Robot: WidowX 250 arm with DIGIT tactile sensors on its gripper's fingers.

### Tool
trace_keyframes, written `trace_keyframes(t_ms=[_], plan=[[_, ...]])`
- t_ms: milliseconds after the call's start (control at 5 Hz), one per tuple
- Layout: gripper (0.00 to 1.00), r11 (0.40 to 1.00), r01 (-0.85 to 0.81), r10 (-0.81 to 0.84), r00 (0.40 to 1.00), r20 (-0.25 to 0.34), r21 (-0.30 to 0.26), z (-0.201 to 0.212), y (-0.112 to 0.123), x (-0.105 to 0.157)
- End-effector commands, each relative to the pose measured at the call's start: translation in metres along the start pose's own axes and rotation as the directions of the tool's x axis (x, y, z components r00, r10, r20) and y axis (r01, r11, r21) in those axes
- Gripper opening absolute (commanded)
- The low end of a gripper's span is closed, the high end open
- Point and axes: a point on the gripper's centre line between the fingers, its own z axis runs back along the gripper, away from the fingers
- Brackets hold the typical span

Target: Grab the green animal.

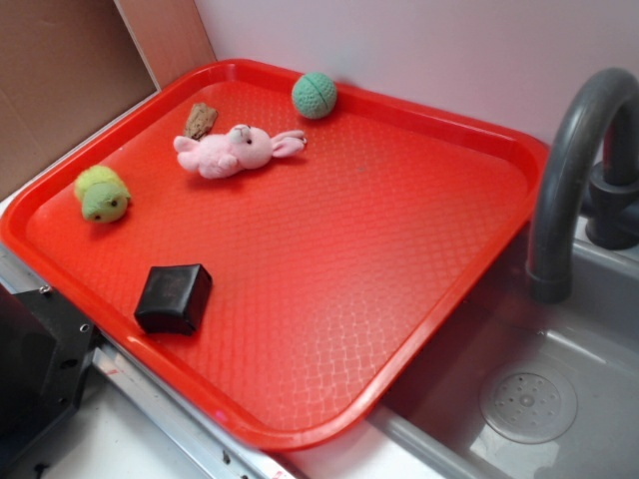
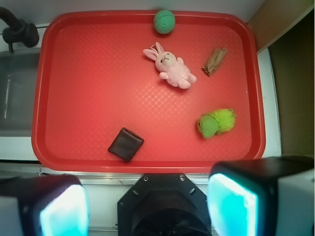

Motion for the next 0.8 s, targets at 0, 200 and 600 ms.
trace_keyframes(t_ms=[0,200,600], plan=[[1.0,1.0,0.0,0.0,1.0,0.0,0.0,0.0,0.0,0.0],[1.0,0.967,-0.244,0.249,0.964,0.093,-0.068,-0.015,0.025,0.006],[1.0,0.738,-0.675,0.672,0.729,0.131,-0.025,-0.078,0.08,0.015]])
